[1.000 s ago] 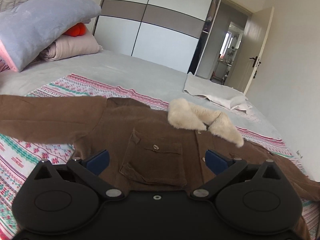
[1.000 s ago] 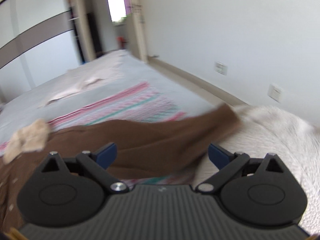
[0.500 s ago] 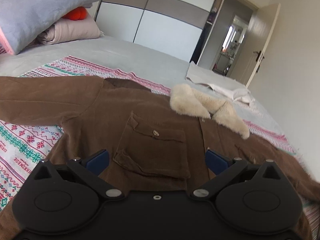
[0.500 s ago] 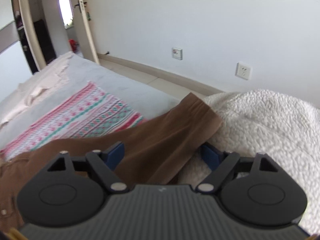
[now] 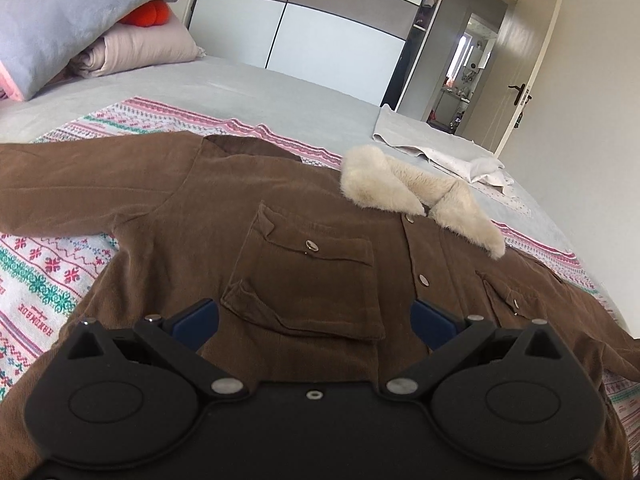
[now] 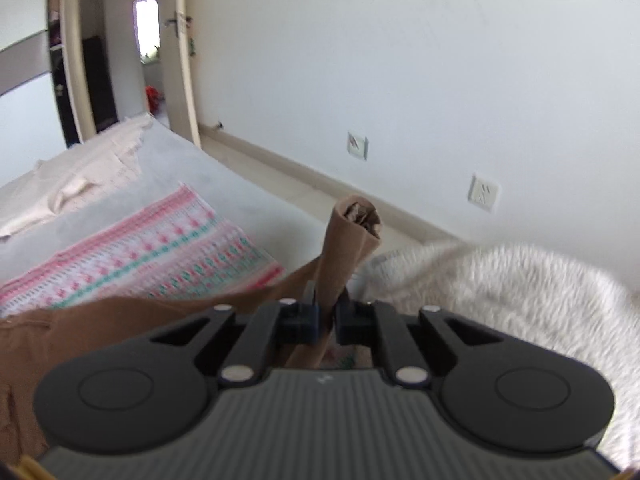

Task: Fold large clothes
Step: 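Grasp the brown sleeve cuff with the right tool and lift it, then fold the held sleeve across the coat toward the collar and release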

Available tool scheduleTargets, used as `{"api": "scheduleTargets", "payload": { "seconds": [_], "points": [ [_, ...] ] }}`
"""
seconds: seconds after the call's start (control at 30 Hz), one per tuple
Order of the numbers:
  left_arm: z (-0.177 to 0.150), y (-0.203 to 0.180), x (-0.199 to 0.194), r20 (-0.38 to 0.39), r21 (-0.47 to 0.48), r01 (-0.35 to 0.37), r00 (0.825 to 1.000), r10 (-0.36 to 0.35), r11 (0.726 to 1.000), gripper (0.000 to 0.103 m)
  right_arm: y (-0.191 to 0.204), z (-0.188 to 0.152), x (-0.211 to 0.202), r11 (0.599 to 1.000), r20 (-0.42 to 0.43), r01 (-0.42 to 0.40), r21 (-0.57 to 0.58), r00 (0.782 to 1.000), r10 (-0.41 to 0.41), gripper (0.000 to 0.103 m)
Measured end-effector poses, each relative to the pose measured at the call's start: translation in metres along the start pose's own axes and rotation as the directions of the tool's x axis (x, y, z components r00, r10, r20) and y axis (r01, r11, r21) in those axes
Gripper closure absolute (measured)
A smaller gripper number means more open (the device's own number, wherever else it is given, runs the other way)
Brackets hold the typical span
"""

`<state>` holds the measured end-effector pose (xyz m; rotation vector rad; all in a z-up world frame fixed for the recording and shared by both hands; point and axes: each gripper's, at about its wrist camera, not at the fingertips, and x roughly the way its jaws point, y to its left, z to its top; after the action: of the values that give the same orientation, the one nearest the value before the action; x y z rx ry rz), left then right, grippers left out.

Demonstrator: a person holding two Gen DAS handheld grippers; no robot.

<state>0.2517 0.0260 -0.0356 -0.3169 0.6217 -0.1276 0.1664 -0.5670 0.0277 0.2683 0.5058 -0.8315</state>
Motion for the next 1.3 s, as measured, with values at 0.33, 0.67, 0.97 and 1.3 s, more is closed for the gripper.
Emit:
{"api": "scheduleTargets", "payload": {
  "seconds": [0.33,0.67,0.97,1.3],
  "points": [
    [0.008,0.007,-0.01,0.017,-0.03,0.003,1.0,-0.003,1.0,0.0,0.088,0.046,-0.112,0.975,0.178,-0.178,-0.132,0.963,0.2,0.097],
    [0.016,0.017,-0.015,0.024,-0.079,0.02,1.0,-0.018,0.997,0.0,0.228,0.021,-0.197,0.844,0.147,-0.388,-0.37,0.873,0.466,0.097],
    [0.019,0.021,-0.018,0.025,-0.097,0.027,0.999,-0.025,0.995,0.0,0.343,-0.067,-0.214,0.665,-0.095,-0.556,-0.498,0.798,0.595,0.097],
    [0.021,0.027,-0.014,-0.015,-0.09,0.035,0.999,-0.037,0.995,0.0,0.364,-0.141,-0.188,0.607,-0.388,-0.689,-0.396,0.725,0.569,0.056]
  ]
}}
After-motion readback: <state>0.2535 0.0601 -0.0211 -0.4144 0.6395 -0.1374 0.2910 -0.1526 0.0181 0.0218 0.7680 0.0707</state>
